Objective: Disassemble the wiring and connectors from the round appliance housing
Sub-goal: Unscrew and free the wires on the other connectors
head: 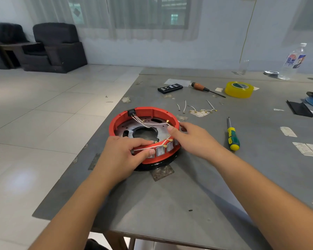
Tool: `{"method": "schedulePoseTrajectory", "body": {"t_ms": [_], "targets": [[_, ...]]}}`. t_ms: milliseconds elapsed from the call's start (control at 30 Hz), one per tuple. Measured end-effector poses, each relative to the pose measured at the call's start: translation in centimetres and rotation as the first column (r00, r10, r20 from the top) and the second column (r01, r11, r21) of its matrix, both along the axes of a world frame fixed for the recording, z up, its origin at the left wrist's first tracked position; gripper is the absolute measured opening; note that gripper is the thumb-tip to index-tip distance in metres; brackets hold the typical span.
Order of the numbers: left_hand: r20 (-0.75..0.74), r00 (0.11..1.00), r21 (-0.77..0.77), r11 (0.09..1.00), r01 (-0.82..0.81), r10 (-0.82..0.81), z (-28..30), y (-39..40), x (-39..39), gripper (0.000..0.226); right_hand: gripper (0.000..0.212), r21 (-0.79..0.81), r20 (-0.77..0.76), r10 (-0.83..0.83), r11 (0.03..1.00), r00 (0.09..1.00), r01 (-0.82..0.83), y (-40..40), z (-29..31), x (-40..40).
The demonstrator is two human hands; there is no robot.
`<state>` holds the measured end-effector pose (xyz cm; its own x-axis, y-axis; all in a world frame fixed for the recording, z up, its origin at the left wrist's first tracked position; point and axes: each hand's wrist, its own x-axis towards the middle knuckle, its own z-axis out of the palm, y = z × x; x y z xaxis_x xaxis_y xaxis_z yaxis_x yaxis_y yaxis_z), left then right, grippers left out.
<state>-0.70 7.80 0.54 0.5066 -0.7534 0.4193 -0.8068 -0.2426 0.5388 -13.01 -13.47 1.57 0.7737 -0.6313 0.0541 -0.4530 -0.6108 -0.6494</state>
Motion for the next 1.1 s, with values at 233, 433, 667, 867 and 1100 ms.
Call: {"method": "schedulePoseTrajectory", "body": {"t_ms": [233, 433, 667, 867, 1100], "targets": [[0.101, 0.986, 0.044, 0.99, -0.135, 0.13, 0.2, -1.6, -3.7, 0.035, 0.031, 0.223, 0.042, -0.038, 0.974, 0.998, 0.028, 1.4, 1.0, 1.3], [-0.107, 0.966, -0.107, 0.963, -0.246, 0.235, 4.4, -0.6, 1.9, 0.011, 0.025, 0.183, -0.158, 0.012, 0.983, 0.987, 0.018, 0.9, 4.0, 3.4], [-0.528, 0.786, 0.159, 0.947, -0.28, 0.321, 2.9, -1.5, 9.7, 0.034, 0.04, 0.322, -0.185, 0.18, 0.94, 0.966, -0.113, 0.0, 5.6, 6.1], [-0.68, 0.62, 0.151, 0.902, -0.405, 0.392, 1.5, -1.0, 11.2, 0.015, 0.062, 0.233, -0.03, 0.094, 0.969, 0.995, -0.085, -0.4, 3.9, 7.3], [-0.844, 0.433, 0.022, 0.827, -0.562, 0.316, 0.5, -2.8, 9.4, 0.017, 0.09, 0.332, 0.26, -0.227, 0.934, 0.939, 0.134, 2.6, -1.2, 3.9]]}}
